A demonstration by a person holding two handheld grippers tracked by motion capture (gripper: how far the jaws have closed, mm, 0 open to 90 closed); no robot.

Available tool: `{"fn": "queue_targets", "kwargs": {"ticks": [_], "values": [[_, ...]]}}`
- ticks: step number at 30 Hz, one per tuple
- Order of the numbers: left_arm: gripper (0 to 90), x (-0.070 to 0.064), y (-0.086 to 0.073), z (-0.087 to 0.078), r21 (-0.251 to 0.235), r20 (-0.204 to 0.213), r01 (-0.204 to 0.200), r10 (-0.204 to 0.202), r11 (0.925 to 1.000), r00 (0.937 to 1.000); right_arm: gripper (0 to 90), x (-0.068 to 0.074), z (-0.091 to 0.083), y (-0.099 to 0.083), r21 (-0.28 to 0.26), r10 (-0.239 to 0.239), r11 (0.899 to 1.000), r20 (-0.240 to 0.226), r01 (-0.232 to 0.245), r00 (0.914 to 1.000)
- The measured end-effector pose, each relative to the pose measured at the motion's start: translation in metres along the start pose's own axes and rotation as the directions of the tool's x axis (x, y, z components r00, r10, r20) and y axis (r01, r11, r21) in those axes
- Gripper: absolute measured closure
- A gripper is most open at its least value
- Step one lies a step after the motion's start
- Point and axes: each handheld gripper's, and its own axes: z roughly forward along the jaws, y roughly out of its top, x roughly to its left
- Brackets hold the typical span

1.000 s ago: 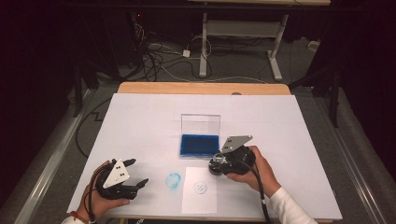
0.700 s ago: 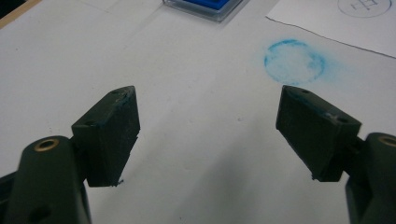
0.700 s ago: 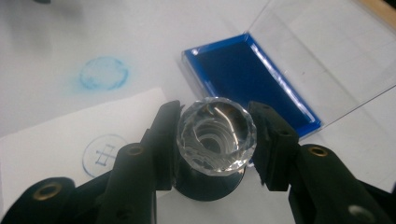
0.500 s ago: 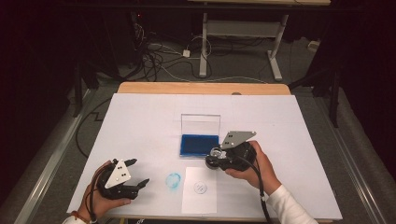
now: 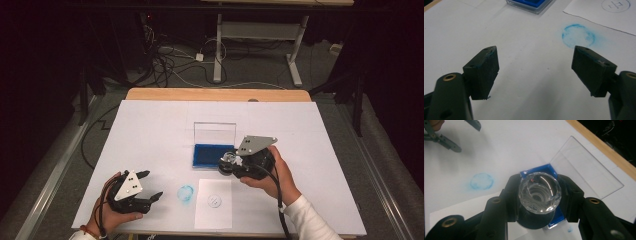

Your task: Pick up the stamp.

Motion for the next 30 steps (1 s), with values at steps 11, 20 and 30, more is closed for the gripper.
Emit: {"fn": "queue_targets", "kwargs": {"ticks": [11, 20, 30], "values": [[21.1, -0.002, 0.007, 0.003, -0.043, 0.027, 0.020, -0.019, 0.9989, 0.9994, 56.9, -0.001, 0.002, -0.002, -0.059, 0.016, 0.998, 0.012, -0.016, 0.9998], [21.2, -0.008, 0.022, 0.017, -0.085, 0.078, -0.009, 0.015, 0.9964, 0.9969, 56.9, 0.007, 0.000, -0.001, -0.109, 0.031, 0.993, -0.018, -0.033, 0.9994], [21.1, -0.011, 0.033, 0.026, -0.093, 0.124, -0.020, 0.031, 0.9954, 0.9918, 56.9, 0.017, 0.001, -0.001, -0.128, 0.027, 0.991, -0.047, -0.032, 0.9986]]}}
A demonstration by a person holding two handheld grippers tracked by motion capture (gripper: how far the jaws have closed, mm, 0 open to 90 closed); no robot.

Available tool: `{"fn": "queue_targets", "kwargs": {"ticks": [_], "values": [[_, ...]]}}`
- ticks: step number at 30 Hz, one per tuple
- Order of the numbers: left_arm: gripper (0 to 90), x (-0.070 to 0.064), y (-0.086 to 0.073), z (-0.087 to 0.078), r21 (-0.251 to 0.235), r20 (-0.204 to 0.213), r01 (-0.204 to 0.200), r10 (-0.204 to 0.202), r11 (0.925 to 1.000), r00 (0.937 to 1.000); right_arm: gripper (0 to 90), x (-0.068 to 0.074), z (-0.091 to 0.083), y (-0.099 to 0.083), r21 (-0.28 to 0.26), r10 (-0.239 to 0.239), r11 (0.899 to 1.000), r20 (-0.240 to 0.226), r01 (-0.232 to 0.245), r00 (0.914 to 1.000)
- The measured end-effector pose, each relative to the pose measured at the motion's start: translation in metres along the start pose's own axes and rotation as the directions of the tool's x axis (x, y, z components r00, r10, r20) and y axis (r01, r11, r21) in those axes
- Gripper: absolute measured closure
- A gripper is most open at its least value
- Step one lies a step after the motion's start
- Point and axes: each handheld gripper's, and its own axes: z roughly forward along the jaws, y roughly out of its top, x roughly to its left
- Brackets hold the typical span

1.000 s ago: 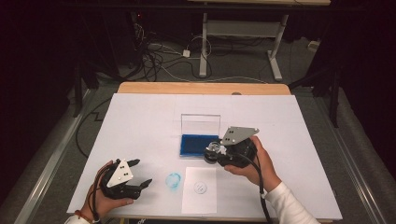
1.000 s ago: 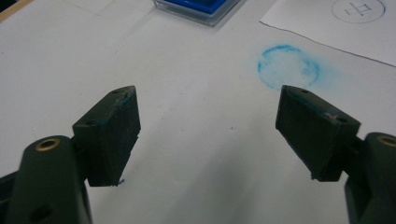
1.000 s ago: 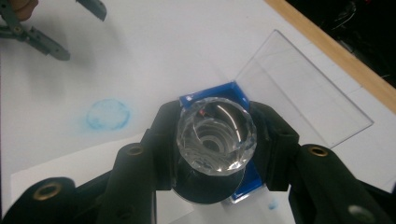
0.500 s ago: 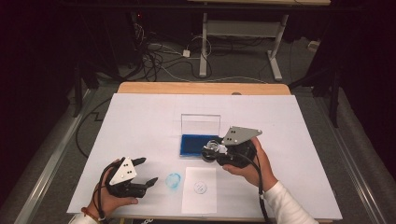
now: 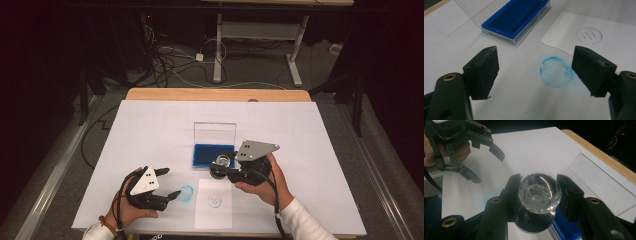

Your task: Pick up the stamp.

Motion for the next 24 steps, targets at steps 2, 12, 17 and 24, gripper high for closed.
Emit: {"fn": "queue_targets", "kwargs": {"ticks": [2, 12, 17, 24], "values": [[21.2, 0.000, 0.002, 0.003, 0.000, 0.008, -0.003, 0.003, 1.0000, 1.0000, 56.9, 0.001, -0.001, 0.000, -0.003, 0.001, 1.000, -0.001, -0.001, 1.0000], [21.1, -0.006, 0.012, 0.013, 0.005, 0.041, -0.023, 0.022, 0.9997, 0.9989, 56.9, 0.005, -0.003, 0.001, -0.011, -0.008, 1.000, -0.015, 0.008, 0.9999], [21.2, -0.008, 0.016, 0.018, 0.002, 0.057, -0.027, 0.027, 0.9996, 0.9980, 56.9, 0.006, -0.004, 0.001, -0.014, -0.011, 1.000, -0.018, 0.011, 0.9998], [21.1, -0.012, 0.024, 0.024, 0.002, 0.076, -0.031, 0.030, 0.9995, 0.9966, 56.9, 0.008, -0.005, 0.002, -0.030, -0.003, 1.000, -0.021, 0.002, 0.9998]]}}
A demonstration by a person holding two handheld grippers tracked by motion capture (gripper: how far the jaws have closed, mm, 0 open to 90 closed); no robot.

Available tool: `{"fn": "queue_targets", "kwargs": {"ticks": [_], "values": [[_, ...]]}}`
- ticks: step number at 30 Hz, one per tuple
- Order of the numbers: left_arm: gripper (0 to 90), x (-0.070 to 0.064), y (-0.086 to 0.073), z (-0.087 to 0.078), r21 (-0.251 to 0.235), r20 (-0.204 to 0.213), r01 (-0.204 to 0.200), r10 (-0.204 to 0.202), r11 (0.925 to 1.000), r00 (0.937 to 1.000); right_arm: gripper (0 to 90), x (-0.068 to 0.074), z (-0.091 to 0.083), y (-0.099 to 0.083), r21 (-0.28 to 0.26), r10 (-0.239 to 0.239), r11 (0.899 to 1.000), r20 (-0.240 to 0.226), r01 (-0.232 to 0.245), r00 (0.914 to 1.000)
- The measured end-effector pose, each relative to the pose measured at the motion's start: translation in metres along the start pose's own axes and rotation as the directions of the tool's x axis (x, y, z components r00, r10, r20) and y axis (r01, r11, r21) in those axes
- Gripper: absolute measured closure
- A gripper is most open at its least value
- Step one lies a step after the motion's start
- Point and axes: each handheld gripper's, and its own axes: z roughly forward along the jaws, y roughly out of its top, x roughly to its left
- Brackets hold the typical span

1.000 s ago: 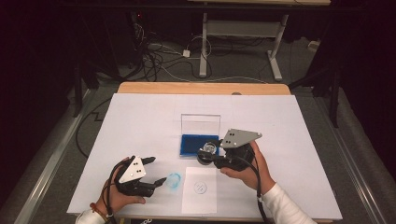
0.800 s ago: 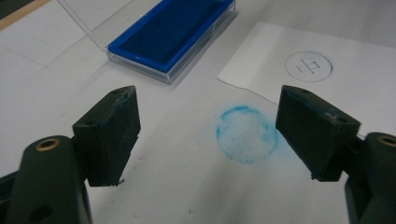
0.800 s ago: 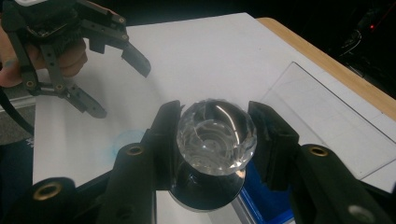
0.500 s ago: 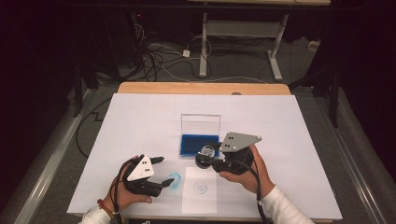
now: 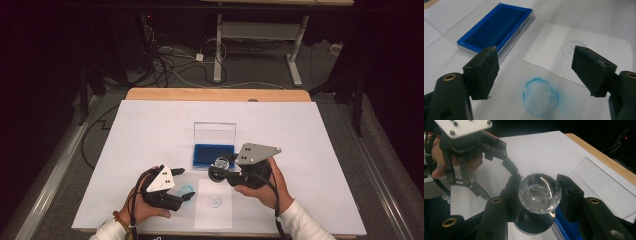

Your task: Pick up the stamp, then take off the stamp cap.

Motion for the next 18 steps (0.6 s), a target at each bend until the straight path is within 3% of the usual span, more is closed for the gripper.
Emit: {"fn": "queue_targets", "kwargs": {"ticks": [5, 15, 18], "values": [[21.1, -0.005, 0.008, 0.002, -0.017, 0.013, -0.013, 0.013, 0.9998, 0.9998, 56.9, 0.002, 0.003, 0.000, 0.000, -0.002, 1.000, -0.008, 0.002, 1.0000], [21.1, -0.014, 0.022, 0.012, -0.060, 0.099, 0.036, -0.030, 0.9976, 0.9946, 56.9, 0.015, 0.012, 0.001, 0.001, -0.020, 1.000, -0.046, 0.020, 0.9988], [21.1, -0.015, 0.024, 0.015, -0.062, 0.107, 0.040, -0.033, 0.9973, 0.9938, 56.9, 0.017, 0.016, 0.001, -0.004, -0.018, 1.000, -0.060, 0.017, 0.9981]]}}
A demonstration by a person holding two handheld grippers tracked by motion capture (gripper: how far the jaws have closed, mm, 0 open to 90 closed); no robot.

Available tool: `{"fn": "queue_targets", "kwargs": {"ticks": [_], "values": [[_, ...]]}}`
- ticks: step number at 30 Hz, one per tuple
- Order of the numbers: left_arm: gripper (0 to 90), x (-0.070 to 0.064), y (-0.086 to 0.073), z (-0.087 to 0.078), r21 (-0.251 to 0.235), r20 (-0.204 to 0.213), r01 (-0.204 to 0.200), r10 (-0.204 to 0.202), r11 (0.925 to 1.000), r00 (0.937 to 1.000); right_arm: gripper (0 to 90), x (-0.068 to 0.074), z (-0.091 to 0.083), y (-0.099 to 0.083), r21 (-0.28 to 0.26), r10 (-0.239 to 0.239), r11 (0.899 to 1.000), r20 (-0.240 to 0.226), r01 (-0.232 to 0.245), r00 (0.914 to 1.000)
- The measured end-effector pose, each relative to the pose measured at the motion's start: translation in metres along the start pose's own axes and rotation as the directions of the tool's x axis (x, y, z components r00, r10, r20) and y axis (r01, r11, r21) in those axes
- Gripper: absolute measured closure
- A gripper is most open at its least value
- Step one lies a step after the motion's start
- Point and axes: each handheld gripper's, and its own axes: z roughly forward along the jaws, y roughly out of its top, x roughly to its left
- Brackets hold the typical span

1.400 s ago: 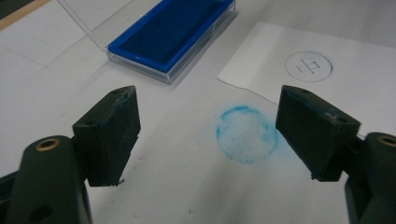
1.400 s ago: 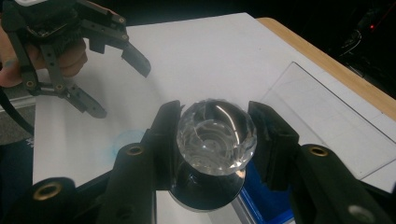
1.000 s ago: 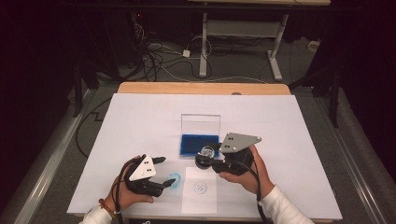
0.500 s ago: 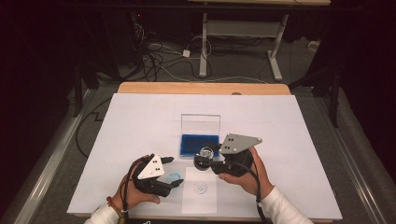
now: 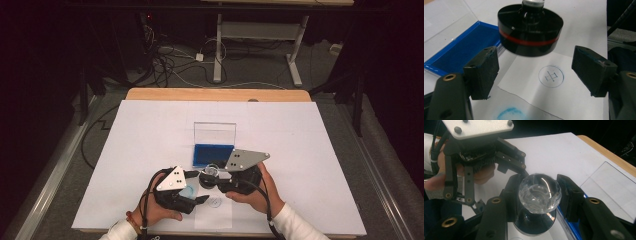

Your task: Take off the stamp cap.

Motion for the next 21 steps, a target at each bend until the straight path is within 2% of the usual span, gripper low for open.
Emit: {"fn": "queue_targets", "kwargs": {"ticks": [3, 4, 5, 6, 10, 12, 14, 18, 21], "values": [[25.3, -0.002, 0.001, 0.001, -0.001, -0.006, -0.014, 0.014, 0.9999, 0.9999, 56.9, 0.001, 0.002, -0.001, -0.007, 0.005, 1.000, -0.005, -0.005, 1.0000], [25.3, -0.002, 0.001, 0.002, -0.008, 0.008, -0.020, 0.020, 0.9998, 0.9998, 56.9, 0.002, 0.003, -0.002, -0.014, 0.008, 1.000, -0.006, -0.008, 0.9999], [25.3, -0.003, 0.002, 0.002, -0.003, -0.002, -0.018, 0.018, 0.9998, 0.9998, 56.9, 0.003, 0.003, -0.002, -0.020, 0.011, 1.000, -0.009, -0.011, 0.9999], [25.6, -0.003, 0.002, 0.003, -0.008, 0.012, -0.013, 0.013, 0.9999, 0.9998, 56.9, 0.006, 0.004, -0.003, -0.032, 0.010, 0.999, -0.001, -0.010, 1.0000], [26.1, -0.003, 0.003, 0.003, -0.018, -0.006, -0.004, 0.004, 0.9998, 1.0000, 56.9, 0.009, 0.005, -0.005, -0.057, 0.022, 0.998, -0.011, -0.023, 0.9997], [26.1, -0.005, 0.003, 0.005, -0.009, -0.023, -0.021, 0.021, 0.9997, 0.9995, 56.9, 0.011, 0.007, -0.005, -0.061, 0.034, 0.997, -0.023, -0.035, 0.9992], [27.8, -0.008, 0.004, 0.004, -0.006, -0.035, -0.044, 0.044, 0.9990, 0.9984, 56.9, 0.017, 0.011, -0.005, -0.056, 0.023, 0.998, -0.035, -0.025, 0.9991], [30.1, -0.011, 0.004, 0.004, 0.008, -0.059, -0.085, 0.085, 0.9964, 0.9946, 56.9, 0.018, 0.013, -0.005, -0.046, 0.022, 0.999, -0.043, -0.024, 0.9988], [31.5, -0.012, 0.003, 0.005, 0.024, -0.064, -0.106, 0.107, 0.9941, 0.9922, 56.9, 0.015, 0.012, -0.006, -0.048, 0.043, 0.998, -0.046, -0.045, 0.9980]]}}
